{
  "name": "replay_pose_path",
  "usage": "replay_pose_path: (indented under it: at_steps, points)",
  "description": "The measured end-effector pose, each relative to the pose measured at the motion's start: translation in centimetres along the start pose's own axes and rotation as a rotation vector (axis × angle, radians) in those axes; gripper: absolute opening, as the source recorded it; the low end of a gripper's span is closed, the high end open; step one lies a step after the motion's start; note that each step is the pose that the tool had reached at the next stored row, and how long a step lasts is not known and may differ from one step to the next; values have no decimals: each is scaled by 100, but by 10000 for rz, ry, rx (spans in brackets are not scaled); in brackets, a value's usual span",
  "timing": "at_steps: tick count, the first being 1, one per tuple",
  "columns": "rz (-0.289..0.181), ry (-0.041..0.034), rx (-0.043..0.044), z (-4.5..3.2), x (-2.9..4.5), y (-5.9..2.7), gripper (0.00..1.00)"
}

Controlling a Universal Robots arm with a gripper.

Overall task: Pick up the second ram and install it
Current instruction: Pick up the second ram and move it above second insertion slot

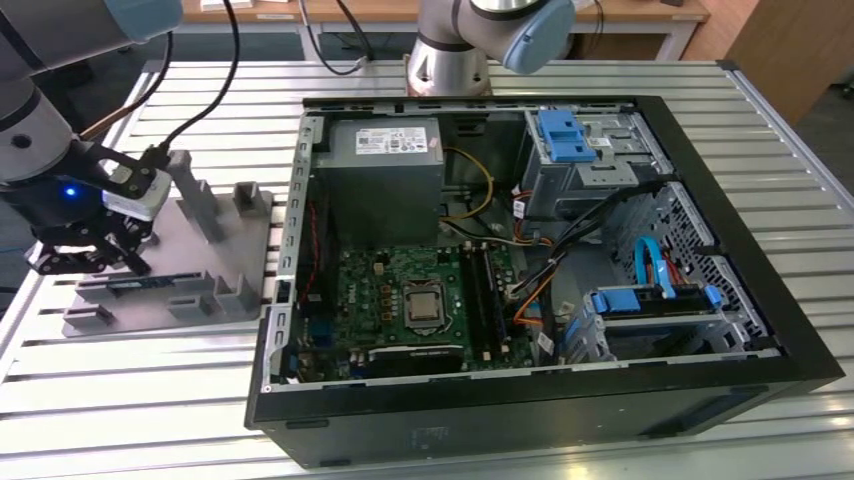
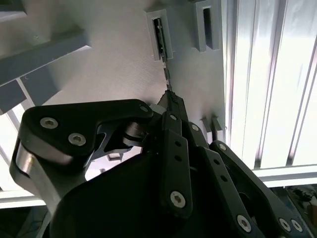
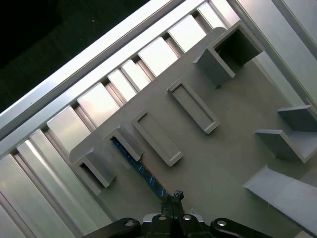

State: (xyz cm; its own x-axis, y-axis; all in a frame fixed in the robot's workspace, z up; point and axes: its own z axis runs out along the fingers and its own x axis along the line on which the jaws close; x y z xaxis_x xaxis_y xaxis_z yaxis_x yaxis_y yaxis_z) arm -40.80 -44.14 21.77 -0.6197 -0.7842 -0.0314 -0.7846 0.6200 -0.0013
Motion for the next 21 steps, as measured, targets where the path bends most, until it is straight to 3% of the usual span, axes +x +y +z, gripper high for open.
replay_pose_path:
  at_steps: [14,21]
  points:
    - [-1296,-2,-41,1,0,0,10]
    - [-2224,-3,-70,3,0,0,10]
